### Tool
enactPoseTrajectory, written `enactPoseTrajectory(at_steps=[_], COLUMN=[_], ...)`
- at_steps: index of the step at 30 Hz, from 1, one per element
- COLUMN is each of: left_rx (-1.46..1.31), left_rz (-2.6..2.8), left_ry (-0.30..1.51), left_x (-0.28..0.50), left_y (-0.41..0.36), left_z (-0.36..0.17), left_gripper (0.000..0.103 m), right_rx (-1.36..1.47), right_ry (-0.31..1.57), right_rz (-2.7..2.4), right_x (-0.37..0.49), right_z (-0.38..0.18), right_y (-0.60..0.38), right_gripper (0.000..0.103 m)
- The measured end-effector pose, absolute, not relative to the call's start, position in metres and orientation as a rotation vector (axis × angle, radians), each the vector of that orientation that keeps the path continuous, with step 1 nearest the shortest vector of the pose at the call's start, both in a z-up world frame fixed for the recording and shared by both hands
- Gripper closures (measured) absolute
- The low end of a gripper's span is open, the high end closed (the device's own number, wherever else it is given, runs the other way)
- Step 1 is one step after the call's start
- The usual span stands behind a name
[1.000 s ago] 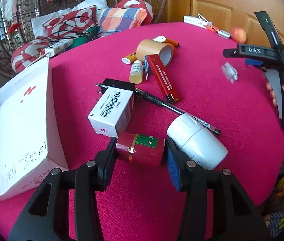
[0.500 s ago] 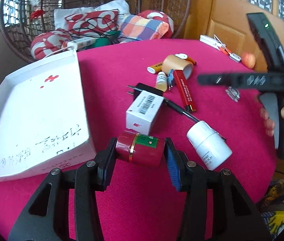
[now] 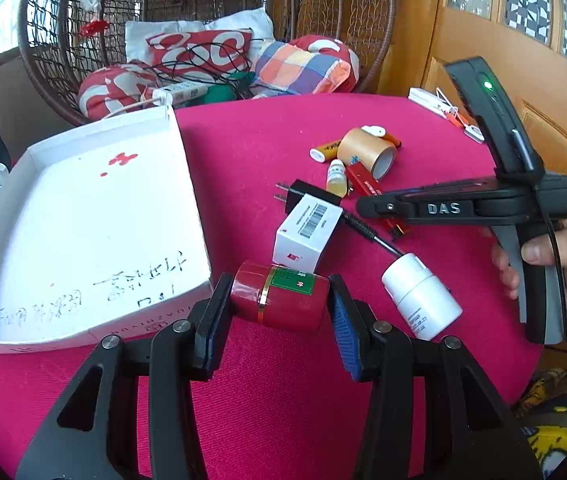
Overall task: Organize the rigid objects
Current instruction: 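Grasp the red rectangular stick with the right tool while the left holds the tin, then carry the red tin and red stick over the white tray with both tools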
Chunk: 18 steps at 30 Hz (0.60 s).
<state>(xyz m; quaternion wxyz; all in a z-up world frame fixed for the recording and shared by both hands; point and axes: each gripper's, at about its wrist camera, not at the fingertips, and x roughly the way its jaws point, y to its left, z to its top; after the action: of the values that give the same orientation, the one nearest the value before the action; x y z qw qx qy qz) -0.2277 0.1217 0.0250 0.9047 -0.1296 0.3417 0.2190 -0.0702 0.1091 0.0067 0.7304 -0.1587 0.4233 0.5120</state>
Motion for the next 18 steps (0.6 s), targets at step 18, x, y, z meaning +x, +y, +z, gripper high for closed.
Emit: enactPoseTrajectory(at_steps=[18], left_rx=[-0.198], left_rz=[0.630], left_ry=[0.370], left_x=[-0.283], left_y=[0.120], left_z=[0.125], left_gripper=[0.057], right_rx=[-0.084], right_ry=[0.592], right_rz=[1.216], right_x=[-0.071], right_z=[0.117], right_y=[0.032], right_gripper=[0.085])
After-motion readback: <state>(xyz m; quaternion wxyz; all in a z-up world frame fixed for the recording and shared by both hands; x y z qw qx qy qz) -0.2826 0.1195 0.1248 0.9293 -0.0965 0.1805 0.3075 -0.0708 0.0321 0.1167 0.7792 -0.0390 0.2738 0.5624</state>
